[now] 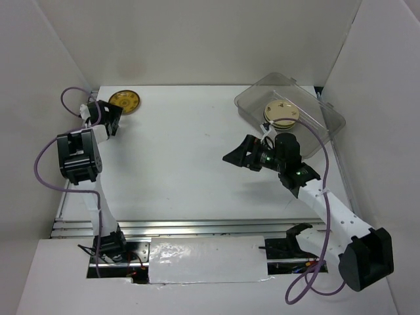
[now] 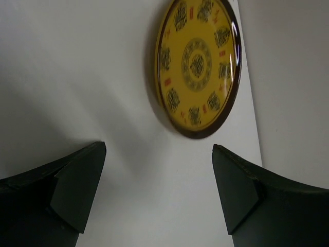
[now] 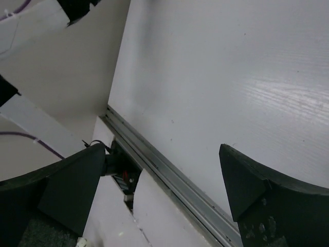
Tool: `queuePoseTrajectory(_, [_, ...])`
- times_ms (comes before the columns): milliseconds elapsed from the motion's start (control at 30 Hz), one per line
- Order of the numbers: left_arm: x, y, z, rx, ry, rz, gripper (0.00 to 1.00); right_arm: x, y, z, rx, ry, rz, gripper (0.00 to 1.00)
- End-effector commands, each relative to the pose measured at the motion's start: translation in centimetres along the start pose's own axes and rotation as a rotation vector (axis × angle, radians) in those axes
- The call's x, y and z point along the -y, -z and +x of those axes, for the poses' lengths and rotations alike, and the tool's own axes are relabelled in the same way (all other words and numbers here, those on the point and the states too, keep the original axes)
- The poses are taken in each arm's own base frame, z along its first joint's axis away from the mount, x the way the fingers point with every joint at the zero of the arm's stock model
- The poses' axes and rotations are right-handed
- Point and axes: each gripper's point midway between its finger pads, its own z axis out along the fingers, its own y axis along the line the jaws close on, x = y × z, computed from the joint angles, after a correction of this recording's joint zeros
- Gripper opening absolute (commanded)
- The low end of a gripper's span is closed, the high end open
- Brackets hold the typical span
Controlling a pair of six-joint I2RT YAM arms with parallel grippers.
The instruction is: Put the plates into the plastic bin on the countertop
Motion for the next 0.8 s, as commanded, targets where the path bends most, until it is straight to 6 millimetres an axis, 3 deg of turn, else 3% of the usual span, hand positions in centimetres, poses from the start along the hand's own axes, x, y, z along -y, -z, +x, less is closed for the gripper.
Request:
queuePoseTrajectory(0, [-5.4,-3.5,0.7,0.0,0.06,-0.211,0.99,0.0,1.1,0.8,0.005,0.06,0.002,1.0])
queuePoseTrajectory(33, [-6.2,-4.0,0.9,-0.01,0.068,-0.258,0.99,0.1,1.3,0.7,0.011,0.067,0.008,1.0])
queuePoseTrajectory(67, [-5.7,-4.4,0.5,-0.03,0.062,-0.302,0.97,0.0,1.7,0.5,0.02,0.069,0.005,1.0])
queuePoseTrajectory(100, [-8.0,-5.5,1.7,-0.062,0.055,-0.375,0.96,0.0,1.9,0.4,0.024,0.068,0.007,1.0])
queuePoseTrajectory(133, [-8.3,-5.9,1.7,-0.063,0.052,-0.405,0.92,-0.4,2.3,0.3,0.026,0.073,-0.001,1.0])
queuePoseTrajectory(167, [-6.9,-6.7,0.9,-0.055,0.044,-0.381,0.9,-0.7,2.6,0.1,0.033,0.074,-0.006,1.0])
queuePoseTrajectory(200, [-8.7,-7.2,2.1,-0.085,0.04,-0.426,0.86,-1.0,2.9,0.0,0.042,0.078,-0.012,1.0])
queuePoseTrajectory(233, [-8.7,-7.6,2.1,-0.093,0.044,-0.426,0.75,-1.6,3.3,-0.1,0.049,0.086,-0.029,1.0])
queuePoseTrajectory(267, [-7.8,-8.1,1.7,-0.088,0.04,-0.403,0.7,-1.9,3.6,-0.2,0.055,0.09,-0.039,1.0])
queuePoseTrajectory(300, [-8.4,-8.3,2.0,-0.098,0.037,-0.422,0.66,-2.2,3.8,-0.3,0.063,0.091,-0.046,1.0])
queuePoseTrajectory(400, [-7.8,-8.2,1.6,-0.075,0.022,-0.41,0.43,-2.6,4.5,-0.4,0.078,0.095,-0.054,1.0])
queuePoseTrajectory(433, [-7.8,-8.2,1.5,-0.075,0.024,-0.401,0.22,-3.0,4.7,-0.7,0.088,0.108,-0.057,1.0])
queuePoseTrajectory(500, [-7.2,-7.9,1.3,-0.089,0.033,-0.383,0.0,-3.0,4.9,-0.9,0.099,0.112,-0.048,1.0])
queuePoseTrajectory(533, [-6.8,-7.7,1.1,-0.095,0.028,-0.374,0.0,-3.1,5.0,-1.3,0.111,0.119,-0.049,1.0])
queuePoseTrajectory(567, [-6.4,-7.1,1.1,-0.104,0.01,-0.372,0.0,-3.1,4.9,-1.3,0.116,0.12,-0.049,1.0])
queuePoseTrajectory(600, [-3.9,-5.5,-0.1,-0.09,0.0,-0.337,0.0,-3.1,4.7,-1.5,0.118,0.128,-0.049,1.0])
queuePoseTrajectory(633, [-4.7,-4.2,0.7,-0.107,-0.035,-0.349,0.0,-3.1,4.3,-1.8,0.112,0.133,-0.046,1.0])
queuePoseTrajectory(667, [-3.8,-2.8,0.5,-0.092,-0.061,-0.327,0.0,-3.1,3.9,-1.9,0.105,0.141,-0.043,1.0])
queuePoseTrajectory(700, [1.4,0.6,-0.9,-0.049,-0.089,-0.209,0.0,-2.8,3.1,-2.0,0.091,0.156,-0.032,1.0])
queuePoseTrajectory(733, [-0.8,2.5,1.4,-0.093,-0.136,-0.231,0.0,-3.2,2.5,-2.4,0.102,0.175,-0.028,1.0])
queuePoseTrajectory(767, [1.0,4.1,1.7,-0.077,-0.161,-0.157,0.0,-3.4,1.9,-2.8,0.107,0.192,-0.02,1.0])
